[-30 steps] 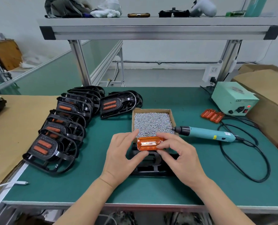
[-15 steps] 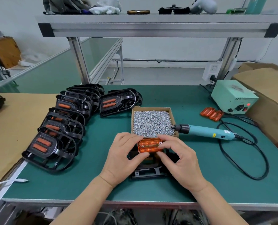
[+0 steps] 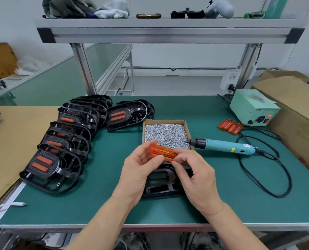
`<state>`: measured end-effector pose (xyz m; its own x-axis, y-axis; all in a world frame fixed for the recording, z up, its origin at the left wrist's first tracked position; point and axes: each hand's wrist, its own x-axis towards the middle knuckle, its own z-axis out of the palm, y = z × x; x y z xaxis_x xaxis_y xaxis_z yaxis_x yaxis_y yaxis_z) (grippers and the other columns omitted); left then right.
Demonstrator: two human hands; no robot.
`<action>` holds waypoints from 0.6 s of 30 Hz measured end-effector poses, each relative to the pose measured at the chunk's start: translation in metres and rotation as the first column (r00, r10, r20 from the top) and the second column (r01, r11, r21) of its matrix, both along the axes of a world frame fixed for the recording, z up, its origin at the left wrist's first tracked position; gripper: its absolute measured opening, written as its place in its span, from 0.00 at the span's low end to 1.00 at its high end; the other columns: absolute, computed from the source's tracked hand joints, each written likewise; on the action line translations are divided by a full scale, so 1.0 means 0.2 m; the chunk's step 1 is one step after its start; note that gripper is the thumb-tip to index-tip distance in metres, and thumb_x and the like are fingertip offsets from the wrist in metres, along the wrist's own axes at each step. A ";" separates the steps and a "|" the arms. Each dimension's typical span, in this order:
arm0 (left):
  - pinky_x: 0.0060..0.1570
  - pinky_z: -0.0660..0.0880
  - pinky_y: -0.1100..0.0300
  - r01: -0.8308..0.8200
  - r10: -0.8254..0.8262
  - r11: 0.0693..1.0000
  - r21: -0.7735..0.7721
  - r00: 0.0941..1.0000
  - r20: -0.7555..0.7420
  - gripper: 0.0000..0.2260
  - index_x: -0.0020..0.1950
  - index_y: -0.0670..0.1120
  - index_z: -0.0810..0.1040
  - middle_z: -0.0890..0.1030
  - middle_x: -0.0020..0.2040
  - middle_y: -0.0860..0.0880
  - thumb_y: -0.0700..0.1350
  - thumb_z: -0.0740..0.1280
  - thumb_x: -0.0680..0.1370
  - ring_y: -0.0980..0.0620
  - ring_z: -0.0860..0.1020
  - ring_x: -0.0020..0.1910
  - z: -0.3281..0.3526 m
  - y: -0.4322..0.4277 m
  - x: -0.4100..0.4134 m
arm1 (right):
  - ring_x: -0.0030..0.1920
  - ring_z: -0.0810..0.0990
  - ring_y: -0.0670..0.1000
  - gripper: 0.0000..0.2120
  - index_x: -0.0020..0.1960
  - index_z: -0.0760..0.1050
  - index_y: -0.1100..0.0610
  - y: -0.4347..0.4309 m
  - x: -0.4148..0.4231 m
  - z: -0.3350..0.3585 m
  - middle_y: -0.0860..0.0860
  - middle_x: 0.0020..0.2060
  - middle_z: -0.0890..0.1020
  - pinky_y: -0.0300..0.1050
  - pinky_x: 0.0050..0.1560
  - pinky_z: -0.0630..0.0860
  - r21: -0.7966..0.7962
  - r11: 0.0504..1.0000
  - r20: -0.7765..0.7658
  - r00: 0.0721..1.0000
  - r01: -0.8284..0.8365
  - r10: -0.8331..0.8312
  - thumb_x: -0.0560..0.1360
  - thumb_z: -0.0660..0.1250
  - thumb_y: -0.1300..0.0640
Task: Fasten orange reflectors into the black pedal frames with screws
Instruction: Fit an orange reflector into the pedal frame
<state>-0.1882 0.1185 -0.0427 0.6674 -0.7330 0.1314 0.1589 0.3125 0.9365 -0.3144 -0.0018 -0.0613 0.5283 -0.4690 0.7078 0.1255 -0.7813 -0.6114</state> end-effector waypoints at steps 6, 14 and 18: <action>0.62 0.75 0.57 0.086 -0.095 0.994 -0.070 0.985 -0.147 0.24 0.67 0.46 0.78 0.81 0.62 0.40 0.38 0.74 0.71 0.47 0.78 0.62 0.03 0.01 -0.01 | 0.56 0.81 0.45 0.01 0.47 0.81 0.59 0.04 -0.02 0.02 0.49 0.52 0.82 0.36 0.59 0.75 0.002 0.999 0.041 0.999 0.033 -0.033 0.76 0.72 0.62; 0.43 0.80 0.58 -0.099 0.101 0.983 0.156 0.995 -0.005 0.07 0.56 0.40 0.77 0.84 0.44 0.39 0.38 0.61 0.82 0.47 0.82 0.43 0.08 -0.04 -0.05 | 0.48 0.81 0.48 0.03 0.45 0.80 0.58 0.09 -0.03 0.05 0.46 0.46 0.80 0.44 0.48 0.77 0.042 0.999 -0.002 1.000 -0.014 0.014 0.75 0.72 0.63; 0.38 0.77 0.63 -0.064 0.011 0.955 0.291 0.984 0.180 0.12 0.54 0.52 0.84 0.85 0.44 0.50 0.39 0.62 0.83 0.54 0.80 0.41 0.11 -0.02 -0.02 | 0.47 0.81 0.49 0.08 0.53 0.80 0.57 0.06 -0.06 0.10 0.47 0.50 0.79 0.38 0.48 0.76 0.100 0.993 -0.011 0.998 -0.055 0.056 0.75 0.70 0.65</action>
<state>-0.1913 0.1149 -0.0209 0.6812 -0.7315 0.0303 -0.0216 0.0213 0.9995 -0.3261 0.0099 -0.0411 0.5647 -0.5063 0.6517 0.1584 -0.7085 -0.6877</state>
